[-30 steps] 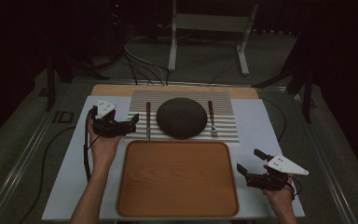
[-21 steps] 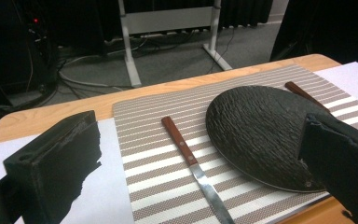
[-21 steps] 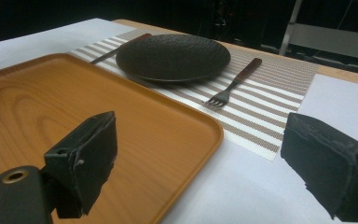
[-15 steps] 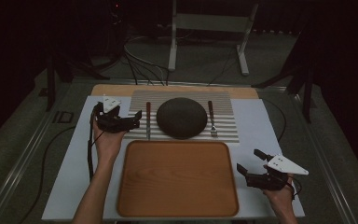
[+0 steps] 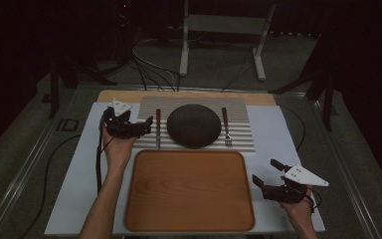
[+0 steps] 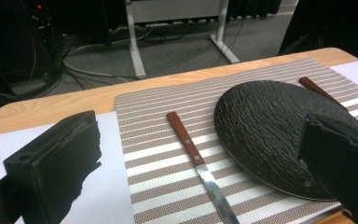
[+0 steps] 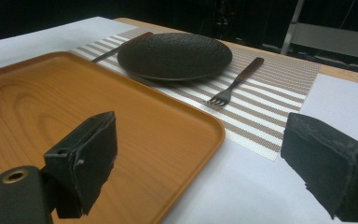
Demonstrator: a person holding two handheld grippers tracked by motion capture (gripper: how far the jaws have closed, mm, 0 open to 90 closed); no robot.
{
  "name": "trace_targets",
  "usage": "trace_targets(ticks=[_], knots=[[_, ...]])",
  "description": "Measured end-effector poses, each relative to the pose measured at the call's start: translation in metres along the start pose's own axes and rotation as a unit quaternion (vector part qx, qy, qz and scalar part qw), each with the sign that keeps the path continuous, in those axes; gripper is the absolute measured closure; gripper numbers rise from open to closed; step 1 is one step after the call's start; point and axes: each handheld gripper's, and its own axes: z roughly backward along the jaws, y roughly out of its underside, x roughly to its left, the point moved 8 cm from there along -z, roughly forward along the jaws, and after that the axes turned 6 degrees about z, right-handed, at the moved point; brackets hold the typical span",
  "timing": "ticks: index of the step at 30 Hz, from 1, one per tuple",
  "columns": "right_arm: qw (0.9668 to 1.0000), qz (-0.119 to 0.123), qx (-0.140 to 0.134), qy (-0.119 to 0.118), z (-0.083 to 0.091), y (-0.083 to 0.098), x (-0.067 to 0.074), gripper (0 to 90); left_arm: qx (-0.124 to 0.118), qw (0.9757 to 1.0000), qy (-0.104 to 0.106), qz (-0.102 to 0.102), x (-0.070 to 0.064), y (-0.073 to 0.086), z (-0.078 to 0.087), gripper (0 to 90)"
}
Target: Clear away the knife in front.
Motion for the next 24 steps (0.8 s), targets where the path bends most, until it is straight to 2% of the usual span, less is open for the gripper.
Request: trace_targets(ticks=[5,18,24], knots=[[1.0000,0.000,0.001,-0.001,0.000,0.000,0.000,10.9,0.010,0.9999,-0.007,-0.004,0.000,0.000,-0.008,0.2],[1.0000,0.003,0.003,-0.002,-0.001,0.001,0.001,10.9,0.019,0.9994,-0.022,-0.019,-0.001,-0.005,-0.024,0.2],[0.9999,0.011,0.007,-0.002,-0.002,0.001,0.003,10.9,0.019,0.9994,-0.018,-0.025,-0.004,-0.006,-0.031,0.2]])
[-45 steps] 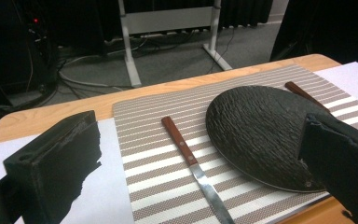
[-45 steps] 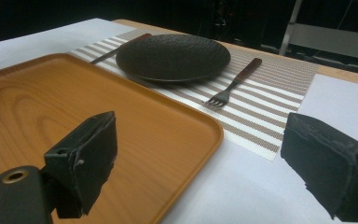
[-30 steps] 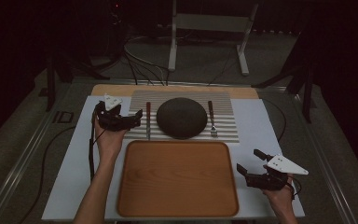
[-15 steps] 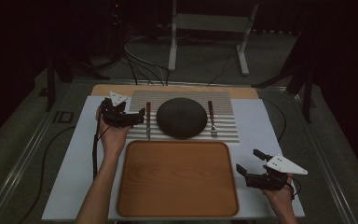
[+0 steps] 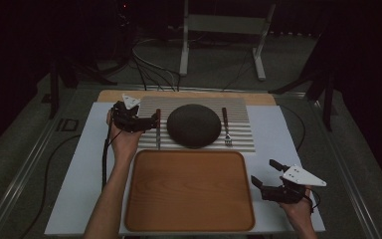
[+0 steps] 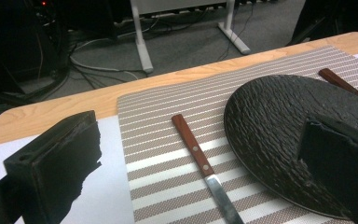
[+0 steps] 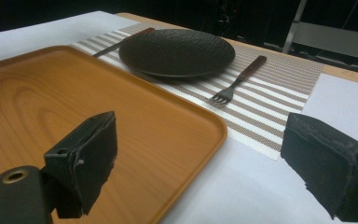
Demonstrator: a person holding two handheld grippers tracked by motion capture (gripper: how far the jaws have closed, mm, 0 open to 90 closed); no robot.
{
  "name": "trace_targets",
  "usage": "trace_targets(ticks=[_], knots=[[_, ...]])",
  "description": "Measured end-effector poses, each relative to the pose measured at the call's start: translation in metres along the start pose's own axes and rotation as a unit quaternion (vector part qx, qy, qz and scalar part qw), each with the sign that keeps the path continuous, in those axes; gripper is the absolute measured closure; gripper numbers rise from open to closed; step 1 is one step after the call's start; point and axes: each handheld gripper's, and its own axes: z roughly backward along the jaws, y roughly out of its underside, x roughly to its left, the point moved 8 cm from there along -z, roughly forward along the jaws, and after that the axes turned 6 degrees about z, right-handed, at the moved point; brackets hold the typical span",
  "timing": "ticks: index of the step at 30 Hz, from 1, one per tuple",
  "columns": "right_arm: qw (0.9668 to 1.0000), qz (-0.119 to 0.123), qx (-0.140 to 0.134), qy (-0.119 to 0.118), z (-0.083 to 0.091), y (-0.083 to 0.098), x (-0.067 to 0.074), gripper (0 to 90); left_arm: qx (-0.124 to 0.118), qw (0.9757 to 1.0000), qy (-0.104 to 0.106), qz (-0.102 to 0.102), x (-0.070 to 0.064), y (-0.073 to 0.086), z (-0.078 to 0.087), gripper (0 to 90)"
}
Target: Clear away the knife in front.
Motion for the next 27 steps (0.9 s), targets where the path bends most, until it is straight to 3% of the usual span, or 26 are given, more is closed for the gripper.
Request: trace_targets(ticks=[13,27], knots=[[1.0000,0.000,0.000,0.000,0.000,0.000,0.000,10.9,0.004,1.0000,-0.008,-0.002,0.004,-0.003,-0.017,0.2],[1.0000,0.000,0.000,0.000,0.001,0.000,0.000,10.9,-0.008,0.9992,-0.012,0.038,0.012,0.000,-0.037,0.3]])
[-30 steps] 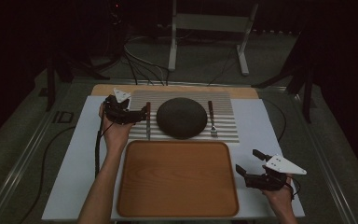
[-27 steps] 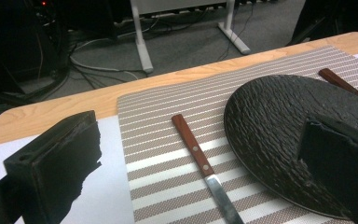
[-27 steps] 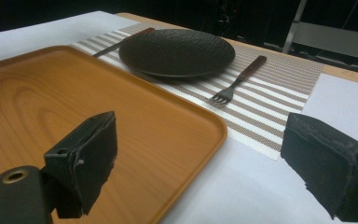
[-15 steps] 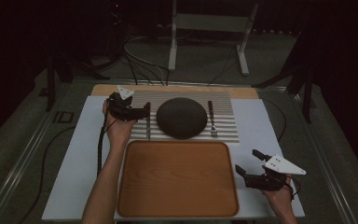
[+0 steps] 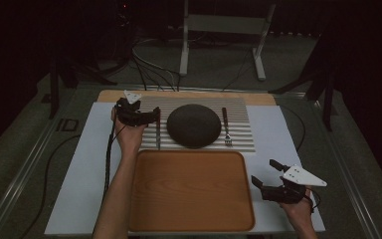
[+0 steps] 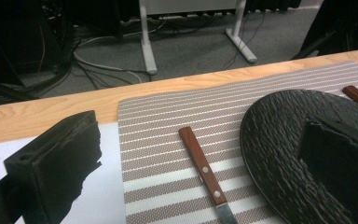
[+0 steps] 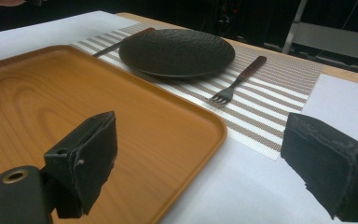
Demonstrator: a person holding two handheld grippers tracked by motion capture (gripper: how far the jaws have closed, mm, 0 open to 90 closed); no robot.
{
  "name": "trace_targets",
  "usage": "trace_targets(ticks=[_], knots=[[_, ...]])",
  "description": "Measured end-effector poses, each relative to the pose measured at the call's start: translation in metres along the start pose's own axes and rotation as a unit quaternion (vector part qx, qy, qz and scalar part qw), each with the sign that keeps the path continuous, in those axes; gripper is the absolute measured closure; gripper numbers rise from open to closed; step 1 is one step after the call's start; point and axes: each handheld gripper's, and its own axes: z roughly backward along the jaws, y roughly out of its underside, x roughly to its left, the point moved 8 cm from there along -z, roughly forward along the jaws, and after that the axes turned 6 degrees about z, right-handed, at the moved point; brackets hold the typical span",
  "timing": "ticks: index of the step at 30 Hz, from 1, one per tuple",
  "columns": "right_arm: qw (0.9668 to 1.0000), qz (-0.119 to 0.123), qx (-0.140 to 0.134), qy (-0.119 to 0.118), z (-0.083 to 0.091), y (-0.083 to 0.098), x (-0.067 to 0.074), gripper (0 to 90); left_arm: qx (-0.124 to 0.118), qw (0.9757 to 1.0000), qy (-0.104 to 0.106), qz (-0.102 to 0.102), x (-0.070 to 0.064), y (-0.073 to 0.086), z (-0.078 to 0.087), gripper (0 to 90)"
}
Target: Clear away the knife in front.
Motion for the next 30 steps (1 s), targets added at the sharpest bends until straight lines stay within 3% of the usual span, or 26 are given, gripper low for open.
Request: trace_targets(ticks=[11,15,19,23,30], knots=[[1.0000,0.000,-0.001,-0.001,0.000,0.000,0.000,10.9,0.011,0.9997,-0.008,0.018,0.000,0.012,-0.019,0.3],[1.0000,0.000,-0.001,-0.001,0.000,0.000,0.000,10.9,0.019,0.9997,-0.009,0.015,-0.003,0.016,-0.025,0.4],[1.0000,0.001,-0.001,-0.002,0.000,0.000,0.001,10.9,0.044,0.9989,-0.011,0.014,-0.011,0.029,-0.036,0.9],[1.0000,0.002,-0.001,-0.003,0.000,0.000,0.001,10.9,0.065,0.9975,-0.011,0.026,-0.015,0.037,-0.044,2.7],[1.0000,0.002,0.000,-0.004,0.000,0.000,0.001,10.9,0.112,0.9925,-0.020,0.044,-0.012,0.049,-0.051,12.9]])
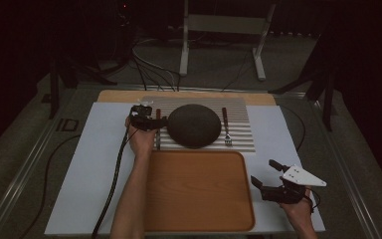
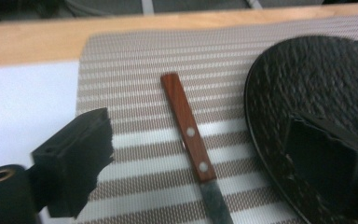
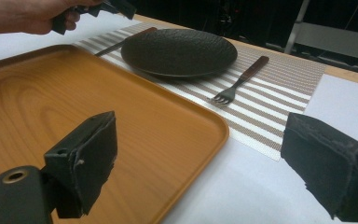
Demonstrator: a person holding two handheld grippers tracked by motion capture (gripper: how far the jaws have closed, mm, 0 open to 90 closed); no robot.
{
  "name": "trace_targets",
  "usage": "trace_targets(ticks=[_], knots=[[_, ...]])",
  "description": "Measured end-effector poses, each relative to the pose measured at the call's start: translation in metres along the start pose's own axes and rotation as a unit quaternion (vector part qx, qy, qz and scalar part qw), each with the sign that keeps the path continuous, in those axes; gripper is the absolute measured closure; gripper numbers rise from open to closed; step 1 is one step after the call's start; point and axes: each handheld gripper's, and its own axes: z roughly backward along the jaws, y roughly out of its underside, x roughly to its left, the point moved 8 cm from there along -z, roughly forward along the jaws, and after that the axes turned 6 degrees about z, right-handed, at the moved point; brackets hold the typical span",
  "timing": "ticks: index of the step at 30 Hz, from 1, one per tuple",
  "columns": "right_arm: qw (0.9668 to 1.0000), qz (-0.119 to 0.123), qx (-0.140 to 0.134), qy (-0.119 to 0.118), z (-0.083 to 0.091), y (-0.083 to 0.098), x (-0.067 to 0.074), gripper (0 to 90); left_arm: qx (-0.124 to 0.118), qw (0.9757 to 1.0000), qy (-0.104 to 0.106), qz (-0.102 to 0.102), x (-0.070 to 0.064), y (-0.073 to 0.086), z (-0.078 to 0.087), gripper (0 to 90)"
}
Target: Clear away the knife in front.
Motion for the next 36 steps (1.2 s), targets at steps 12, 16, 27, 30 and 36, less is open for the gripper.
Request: trace_targets(ticks=[12,16,27,30,36], knots=[[1.0000,0.003,0.004,-0.003,-0.001,0.001,0.002,10.9,0.052,0.9985,-0.001,-0.015,-0.003,0.011,-0.012,39.4],[1.0000,0.003,0.004,-0.004,-0.002,0.001,0.002,10.9,0.069,0.9970,0.010,-0.033,-0.008,0.015,-0.016,53.9],[1.0000,0.002,0.005,-0.004,-0.001,0.001,0.002,10.9,0.105,0.9936,-0.014,-0.040,-0.008,0.021,-0.020,71.0],[1.0000,0.004,0.006,-0.005,-0.002,0.001,0.002,10.9,0.116,0.9920,-0.020,-0.045,-0.003,0.021,-0.019,78.0],[0.9999,0.004,0.008,-0.006,-0.002,0.002,0.002,10.9,0.130,0.9898,-0.020,-0.054,-0.003,0.021,-0.018,78.0]])
